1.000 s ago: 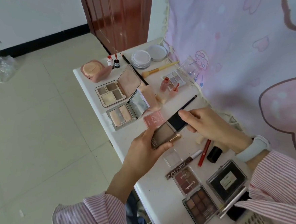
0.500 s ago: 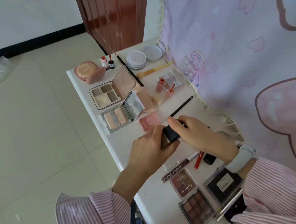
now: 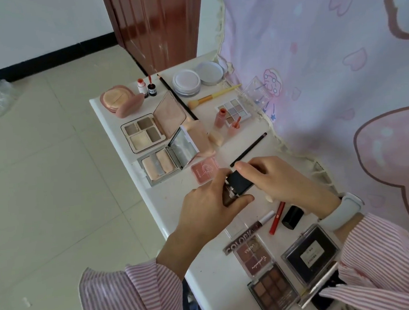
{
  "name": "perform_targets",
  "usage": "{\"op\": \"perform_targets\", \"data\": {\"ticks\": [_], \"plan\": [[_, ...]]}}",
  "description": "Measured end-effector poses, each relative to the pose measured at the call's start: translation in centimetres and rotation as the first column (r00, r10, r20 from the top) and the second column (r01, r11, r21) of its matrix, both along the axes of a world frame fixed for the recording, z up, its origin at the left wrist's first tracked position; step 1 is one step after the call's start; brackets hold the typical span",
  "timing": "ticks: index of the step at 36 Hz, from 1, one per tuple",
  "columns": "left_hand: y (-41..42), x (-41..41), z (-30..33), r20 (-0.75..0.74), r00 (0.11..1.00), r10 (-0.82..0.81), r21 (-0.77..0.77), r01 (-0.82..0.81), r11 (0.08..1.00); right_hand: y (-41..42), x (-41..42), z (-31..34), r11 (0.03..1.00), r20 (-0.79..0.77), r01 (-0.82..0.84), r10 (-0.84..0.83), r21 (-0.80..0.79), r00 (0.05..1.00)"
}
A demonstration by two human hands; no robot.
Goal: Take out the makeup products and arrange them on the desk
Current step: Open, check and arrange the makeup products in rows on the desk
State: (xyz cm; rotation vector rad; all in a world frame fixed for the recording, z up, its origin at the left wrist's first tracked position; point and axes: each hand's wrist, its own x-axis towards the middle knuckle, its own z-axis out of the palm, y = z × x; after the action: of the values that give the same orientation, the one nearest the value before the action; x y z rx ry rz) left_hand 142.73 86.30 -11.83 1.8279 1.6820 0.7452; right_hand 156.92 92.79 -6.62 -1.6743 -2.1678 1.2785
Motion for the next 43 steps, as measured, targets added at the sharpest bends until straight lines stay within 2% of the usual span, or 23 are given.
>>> {"op": "perform_targets", "data": {"ticks": [2,4,6,8,10,12,15,17,21,25,29,36,39,41,43], "plan": [[0.3,0.0,0.2,0.026,1.0,-0.013,-0.126,0.016,0.992,0.4,0.4,0.2,0.998,0.019,0.031,-0.032,0.048,0.999],[0.7,-0.1,0.1,0.047,0.999,-0.005,-0.184,0.014,0.983,1.1,1.2,0.3,0.99,0.005,0.131,-0.131,0.057,0.991],[0.8,-0.4,0.1,0.096,0.995,0.029,-0.229,-0.007,0.973,2.0,2.2,0.2,0.952,-0.104,0.306,-0.302,0.029,0.948],[0.9,-0.7,0.3,0.21,0.969,0.131,-0.3,-0.063,0.952,3.0,3.2,-0.2,0.885,-0.211,0.464,-0.461,-0.038,0.862],[1.3,-0.8,0.7,0.353,0.902,0.248,-0.401,-0.094,0.911,3.8,3.9,-0.8,0.813,-0.295,0.557,-0.581,-0.17,0.758],[1.7,-0.8,0.7,0.501,0.8,0.331,-0.488,-0.055,0.871,4.2,4.2,-1.9,0.784,-0.305,0.57,-0.621,-0.248,0.722],[2.1,-0.6,1.2,0.675,0.599,0.43,-0.58,0.07,0.812,5.0,3.7,-3.7,0.827,-0.236,0.543,-0.563,-0.148,0.792],[2.4,-0.5,1.3,0.723,0.542,0.429,-0.574,0.127,0.809,5.8,3.0,-4.7,0.846,-0.213,0.529,-0.531,-0.07,0.82],[3.0,-0.3,1.3,0.734,0.558,0.388,-0.53,0.112,0.841,7.1,2.0,-6.6,0.876,-0.182,0.481,-0.48,-0.043,0.858],[3.7,-0.1,1.2,0.657,0.641,0.397,-0.45,-0.09,0.888,6.6,1.7,-7.0,0.882,-0.136,0.47,-0.465,0.007,0.875],[4.9,0.9,1.4,0.588,0.72,0.369,-0.323,-0.21,0.923,5.2,2.9,-7.3,0.898,-0.103,0.439,-0.435,0.013,0.894],[8.3,4.9,1.9,0.561,0.752,0.346,-0.213,-0.272,0.938,3.7,5.3,-7.5,0.837,-0.066,0.545,-0.547,-0.042,0.835],[9.5,6.2,1.5,0.581,0.719,0.382,-0.254,-0.285,0.924,3.8,5.7,-7.7,0.796,-0.097,0.601,-0.594,0.069,0.799],[10.1,7.1,1.0,0.597,0.692,0.406,-0.291,-0.284,0.913,3.8,5.6,-7.8,0.743,-0.149,0.639,-0.621,0.199,0.769],[10.7,7.9,0.5,0.571,0.699,0.43,-0.3,-0.31,0.902,3.8,5.5,-8.1,0.706,-0.155,0.657,-0.641,0.265,0.752]]}}
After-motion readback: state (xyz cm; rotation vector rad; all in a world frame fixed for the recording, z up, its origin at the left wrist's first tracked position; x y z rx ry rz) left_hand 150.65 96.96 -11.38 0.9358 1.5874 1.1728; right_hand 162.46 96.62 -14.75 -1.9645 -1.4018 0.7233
